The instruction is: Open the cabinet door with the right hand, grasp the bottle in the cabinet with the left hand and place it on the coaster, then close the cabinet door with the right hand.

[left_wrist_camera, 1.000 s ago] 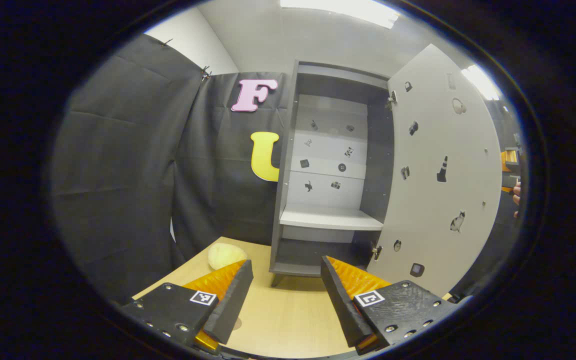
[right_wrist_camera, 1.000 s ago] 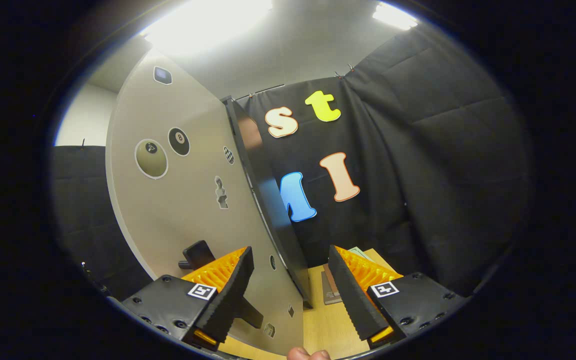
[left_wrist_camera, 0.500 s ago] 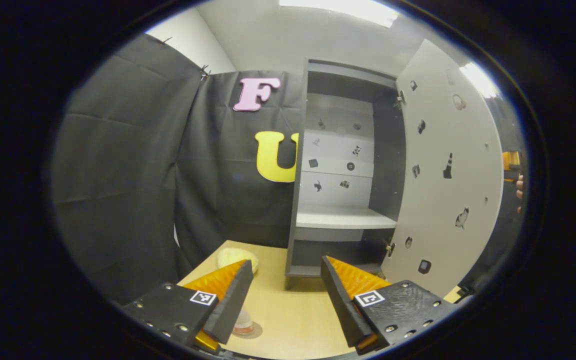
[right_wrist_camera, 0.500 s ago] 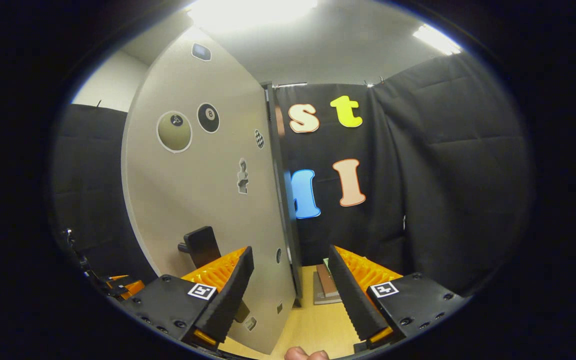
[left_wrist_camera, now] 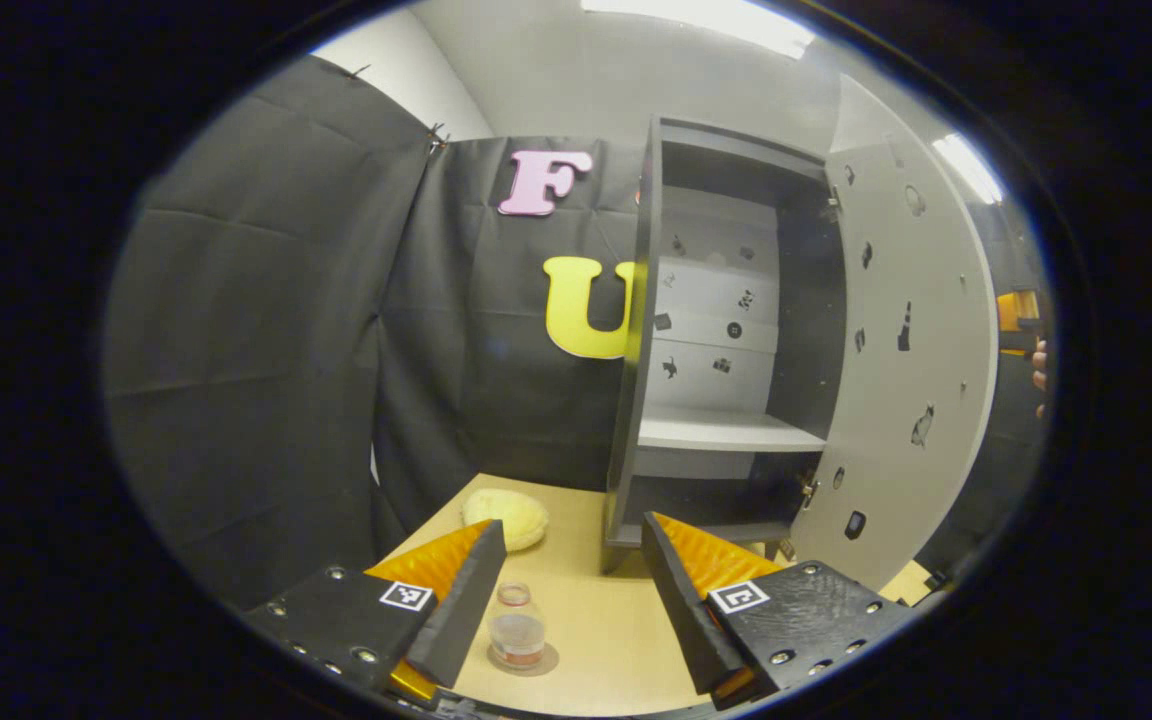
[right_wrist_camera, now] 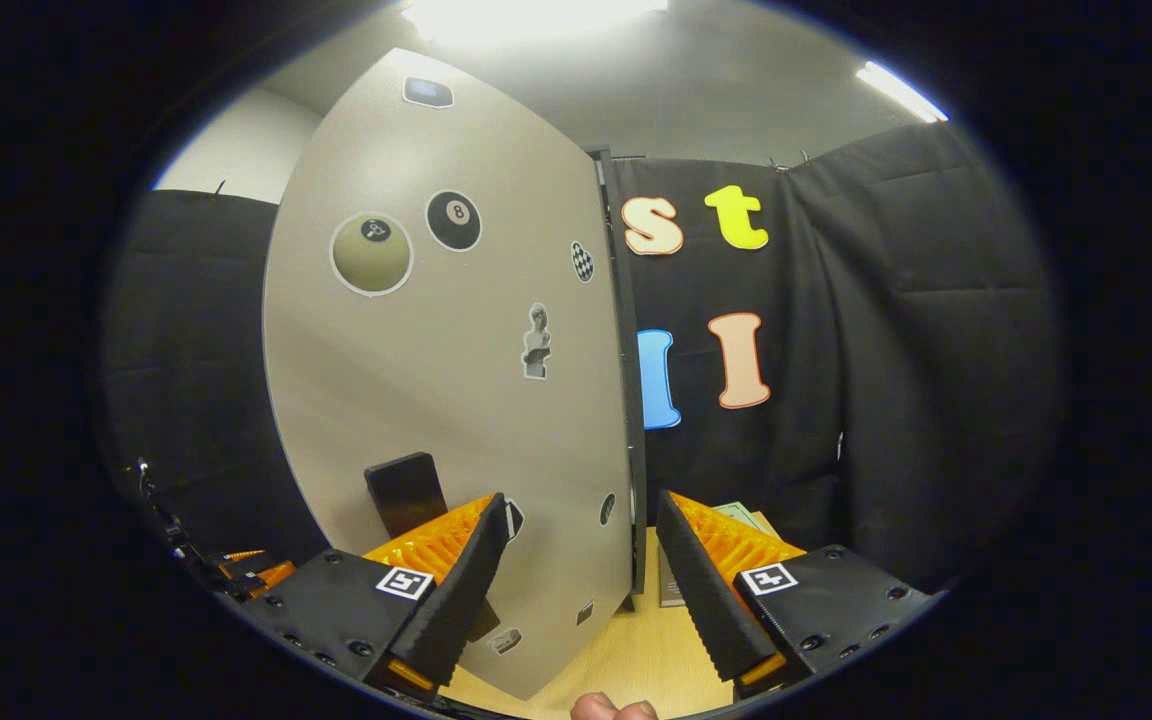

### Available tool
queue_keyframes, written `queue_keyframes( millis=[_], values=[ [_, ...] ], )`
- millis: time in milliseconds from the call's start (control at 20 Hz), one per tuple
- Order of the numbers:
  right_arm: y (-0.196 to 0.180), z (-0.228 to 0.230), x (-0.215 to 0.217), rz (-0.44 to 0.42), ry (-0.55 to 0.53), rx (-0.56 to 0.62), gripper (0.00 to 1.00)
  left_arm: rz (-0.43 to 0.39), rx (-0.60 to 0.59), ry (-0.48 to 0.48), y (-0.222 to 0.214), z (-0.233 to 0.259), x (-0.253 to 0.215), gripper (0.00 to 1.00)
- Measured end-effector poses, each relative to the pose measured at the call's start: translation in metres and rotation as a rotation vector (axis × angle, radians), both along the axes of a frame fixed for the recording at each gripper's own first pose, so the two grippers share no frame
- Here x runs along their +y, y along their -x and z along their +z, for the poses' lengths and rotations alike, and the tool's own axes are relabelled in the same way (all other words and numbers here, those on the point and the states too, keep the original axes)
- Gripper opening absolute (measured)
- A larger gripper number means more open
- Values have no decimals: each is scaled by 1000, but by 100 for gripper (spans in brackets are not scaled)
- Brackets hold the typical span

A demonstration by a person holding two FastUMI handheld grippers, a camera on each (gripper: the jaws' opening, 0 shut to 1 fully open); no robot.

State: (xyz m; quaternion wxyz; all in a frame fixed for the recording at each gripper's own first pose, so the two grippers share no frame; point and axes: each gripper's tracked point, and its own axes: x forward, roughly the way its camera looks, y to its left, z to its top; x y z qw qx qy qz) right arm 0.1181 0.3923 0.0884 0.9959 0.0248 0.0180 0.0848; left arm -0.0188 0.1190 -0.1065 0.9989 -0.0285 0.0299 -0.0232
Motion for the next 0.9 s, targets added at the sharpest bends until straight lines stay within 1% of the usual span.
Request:
queue_keyframes(
  millis=[50,100,250,300,350,400,500,700,750,800,850,900],
  values=[
    [0,0,7,3,3,-2,96,3,0,4,0,-2,6,87],
    [-1,0,13,7,5,-3,96,6,-1,10,-1,-2,12,84],
    [-8,-3,33,29,16,-3,96,26,-13,26,-4,-4,34,84],
    [-11,-3,40,38,20,-2,96,34,-25,31,-5,-4,38,82],
    [-13,-5,48,48,25,0,96,41,-32,32,-10,-8,43,82],
    [-16,-4,56,60,24,-1,96,47,-33,30,-11,-8,48,85],
    [-23,-7,72,86,14,3,96,57,-30,19,-15,-12,58,85],
    [-40,-9,104,134,9,1,96,52,-27,6,-21,-14,70,84],
    [-43,-13,116,156,7,9,96,49,-26,2,-23,-15,72,85],
    [-46,-17,125,169,6,15,96,48,-25,-2,-24,-14,73,82],
    [-48,-20,135,191,4,17,97,46,-25,-5,-23,-14,75,84],
    [-52,-23,142,203,6,18,97,46,-25,-6,-24,-12,76,84]
  ],
)
